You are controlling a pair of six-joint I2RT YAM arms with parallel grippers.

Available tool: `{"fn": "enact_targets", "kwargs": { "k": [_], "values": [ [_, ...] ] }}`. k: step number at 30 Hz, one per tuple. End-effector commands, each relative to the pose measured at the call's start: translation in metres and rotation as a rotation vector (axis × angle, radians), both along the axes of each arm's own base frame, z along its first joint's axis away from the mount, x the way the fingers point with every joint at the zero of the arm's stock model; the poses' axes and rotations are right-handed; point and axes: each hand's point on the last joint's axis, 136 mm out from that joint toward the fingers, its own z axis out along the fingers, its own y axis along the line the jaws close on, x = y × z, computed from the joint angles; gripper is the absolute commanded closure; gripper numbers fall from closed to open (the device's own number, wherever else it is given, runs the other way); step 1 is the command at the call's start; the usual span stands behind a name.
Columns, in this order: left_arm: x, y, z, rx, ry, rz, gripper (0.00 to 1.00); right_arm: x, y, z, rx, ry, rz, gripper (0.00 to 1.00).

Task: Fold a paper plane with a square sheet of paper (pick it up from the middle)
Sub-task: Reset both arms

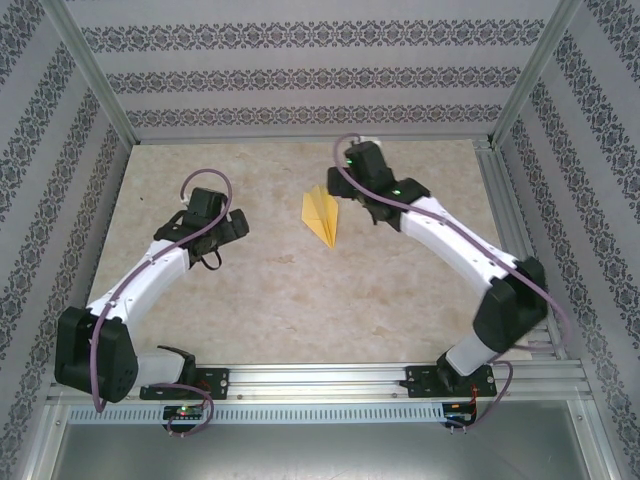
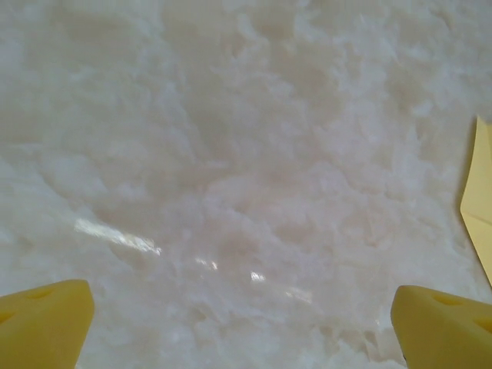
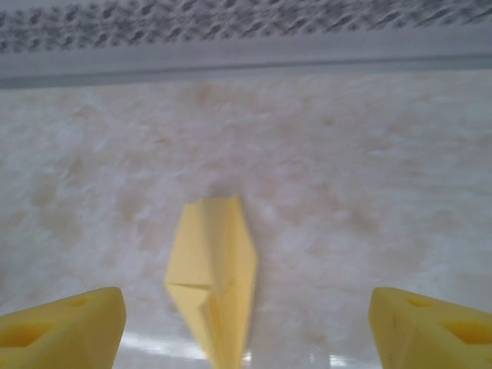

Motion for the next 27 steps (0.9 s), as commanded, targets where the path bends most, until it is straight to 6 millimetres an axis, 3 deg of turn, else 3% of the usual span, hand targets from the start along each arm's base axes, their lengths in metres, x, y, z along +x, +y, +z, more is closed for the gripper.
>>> {"fn": "enact_targets", "kwargs": {
  "k": [1,3,7,13,15,19,22,27],
  "values": [
    [0.016,0.026,0.028,0.093,-0.125,0.024,0.00,0.006,-0.067,0.013,-0.063,-0.134,-0.161,0.11],
    [0.019,0.038,0.033,0.123,-0.186,0.042,0.00,0.001,-0.096,0.018,-0.078,-0.178,-0.223,0.02],
    [0.016,0.066,0.040,0.204,-0.296,0.094,0.00,-0.012,-0.156,0.007,-0.139,-0.204,-0.358,0.02],
    [0.001,0.099,0.029,0.345,-0.334,0.124,0.00,-0.040,-0.237,-0.042,-0.183,-0.202,-0.591,0.02],
    [-0.001,0.104,0.023,0.359,-0.335,0.130,0.00,-0.049,-0.255,-0.061,-0.185,-0.211,-0.639,0.02],
    [0.001,0.102,0.010,0.368,-0.407,0.093,0.00,-0.059,-0.276,-0.094,-0.242,-0.229,-0.677,0.02],
    [0.005,0.098,0.004,0.381,-0.475,0.043,0.00,-0.052,-0.275,-0.113,-0.285,-0.204,-0.634,0.02],
    [0.014,0.090,-0.009,0.395,-0.514,-0.043,0.00,-0.025,-0.259,-0.107,-0.284,-0.282,-0.515,0.02]
  ]
}}
